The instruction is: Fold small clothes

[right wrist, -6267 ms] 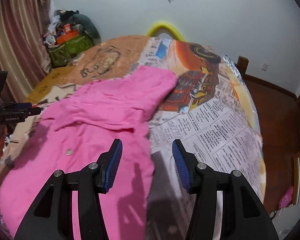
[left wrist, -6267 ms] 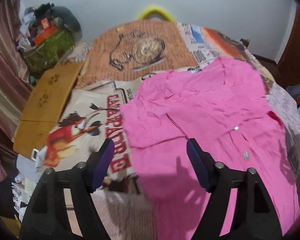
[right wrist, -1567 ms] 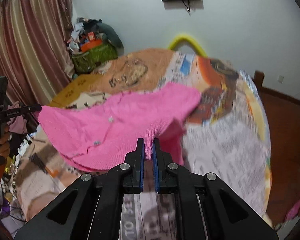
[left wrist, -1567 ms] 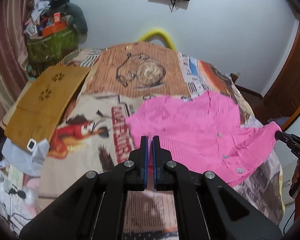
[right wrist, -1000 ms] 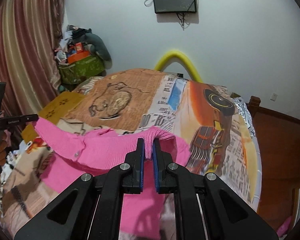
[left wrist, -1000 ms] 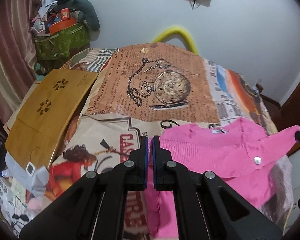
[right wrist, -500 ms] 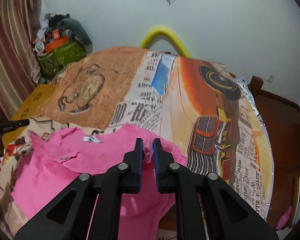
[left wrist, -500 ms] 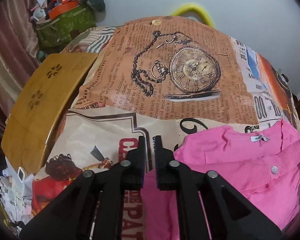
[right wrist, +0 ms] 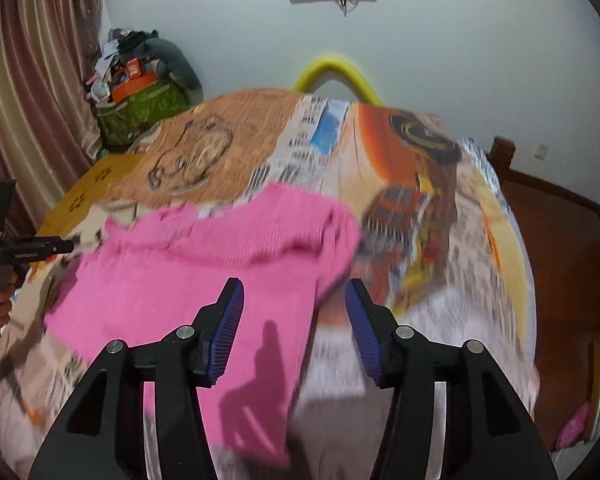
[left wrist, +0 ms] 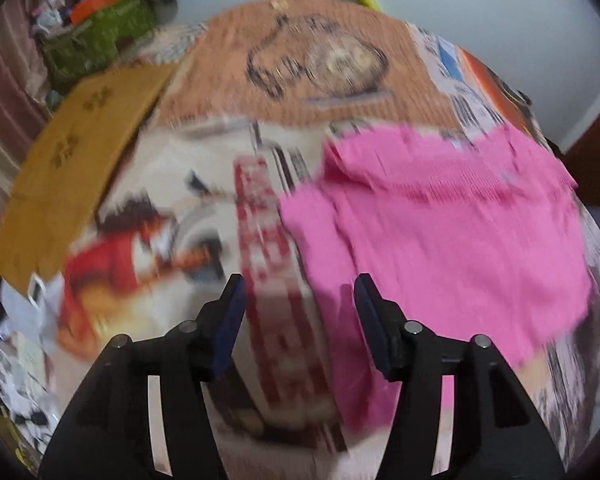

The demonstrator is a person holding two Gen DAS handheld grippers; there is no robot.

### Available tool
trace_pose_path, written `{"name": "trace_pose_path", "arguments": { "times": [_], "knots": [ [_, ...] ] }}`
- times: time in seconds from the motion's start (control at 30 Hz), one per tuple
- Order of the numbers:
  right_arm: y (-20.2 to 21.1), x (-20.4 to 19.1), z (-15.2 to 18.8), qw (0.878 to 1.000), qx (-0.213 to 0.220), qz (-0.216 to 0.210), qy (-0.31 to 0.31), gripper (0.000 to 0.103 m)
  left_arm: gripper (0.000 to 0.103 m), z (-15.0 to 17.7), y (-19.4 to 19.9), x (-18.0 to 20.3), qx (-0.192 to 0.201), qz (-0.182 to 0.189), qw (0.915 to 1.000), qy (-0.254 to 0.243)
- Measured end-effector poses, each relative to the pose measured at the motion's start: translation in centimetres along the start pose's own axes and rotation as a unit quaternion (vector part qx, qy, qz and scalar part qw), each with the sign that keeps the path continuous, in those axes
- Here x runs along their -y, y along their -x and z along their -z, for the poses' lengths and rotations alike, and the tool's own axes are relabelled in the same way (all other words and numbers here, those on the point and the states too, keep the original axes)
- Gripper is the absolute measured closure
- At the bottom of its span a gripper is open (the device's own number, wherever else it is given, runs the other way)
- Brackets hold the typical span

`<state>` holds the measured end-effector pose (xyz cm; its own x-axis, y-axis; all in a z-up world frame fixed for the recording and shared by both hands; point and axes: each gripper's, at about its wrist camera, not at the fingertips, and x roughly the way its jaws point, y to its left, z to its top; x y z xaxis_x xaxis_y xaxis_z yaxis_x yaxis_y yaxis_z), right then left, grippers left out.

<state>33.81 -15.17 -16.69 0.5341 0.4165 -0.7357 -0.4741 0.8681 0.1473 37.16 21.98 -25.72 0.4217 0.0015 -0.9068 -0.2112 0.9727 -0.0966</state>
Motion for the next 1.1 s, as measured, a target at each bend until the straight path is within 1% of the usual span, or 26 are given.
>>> {"name": "trace_pose_path", "arguments": {
  "times": [0.1,0.17,0.23,0.27,0.33,0.4,0.43,0.47,0.57,0.67,0.8,0.87,0.97,1.1],
  "knots": [
    [0.1,0.0,2.4,1.000,-0.021,-0.003,-0.008,0.053,0.048,2.5,0.5,0.6,-0.014,0.030,0.9994,0.007],
    [-0.1,0.3,3.6,0.999,-0.032,-0.014,-0.027,0.053,0.043,3.8,0.4,1.4,-0.018,0.041,0.9990,0.000],
    [-0.5,0.2,4.7,0.998,-0.045,-0.025,-0.037,0.053,0.042,4.6,0.0,2.5,-0.020,0.027,0.9993,-0.017],
    [-0.8,0.1,5.1,0.998,-0.052,-0.028,-0.039,0.053,0.042,4.8,-0.1,3.1,-0.016,0.012,0.9995,-0.026],
    [-1.1,-0.4,5.3,0.998,-0.050,-0.020,-0.030,0.053,0.043,4.7,-0.1,3.7,-0.009,0.007,0.9995,-0.029],
    [-1.3,-0.5,4.9,0.998,-0.049,-0.024,-0.028,0.056,0.061,4.5,-0.1,4.2,-0.004,0.009,0.9994,-0.033],
    [-1.3,-0.7,4.9,0.998,-0.051,-0.029,-0.027,0.069,0.086,4.3,-0.3,4.3,-0.007,0.018,0.9993,-0.033],
    [-1.4,-0.9,4.9,0.998,-0.056,-0.032,-0.025,0.082,0.095,4.1,-0.5,4.3,-0.019,0.025,0.9991,-0.027],
    [-1.9,-1.6,5.1,0.997,-0.069,-0.033,-0.009,0.091,0.097,4.1,-0.3,4.8,-0.011,0.014,0.9995,-0.026],
    [-1.2,-1.8,5.8,0.997,-0.061,-0.041,-0.018,0.094,0.098,5.0,0.7,4.9,0.000,0.014,0.9994,-0.030],
    [0.2,-2.1,6.8,0.997,-0.054,-0.045,-0.014,0.096,0.098,6.0,2.8,4.4,0.014,0.021,0.9993,-0.027],
    [1.0,-2.3,7.3,0.997,-0.052,-0.046,-0.017,0.096,0.098,6.5,3.8,4.1,0.017,0.028,0.9993,-0.021],
    [2.1,-2.6,8.3,0.997,-0.050,-0.049,-0.024,0.096,0.098,7.9,5.2,3.9,0.022,0.029,0.9991,-0.022],
    [3.8,-3.2,9.9,0.997,-0.049,-0.055,-0.035,0.096,0.098,9.7,6.3,3.5,0.018,0.036,0.9990,-0.021]
  ]
}}
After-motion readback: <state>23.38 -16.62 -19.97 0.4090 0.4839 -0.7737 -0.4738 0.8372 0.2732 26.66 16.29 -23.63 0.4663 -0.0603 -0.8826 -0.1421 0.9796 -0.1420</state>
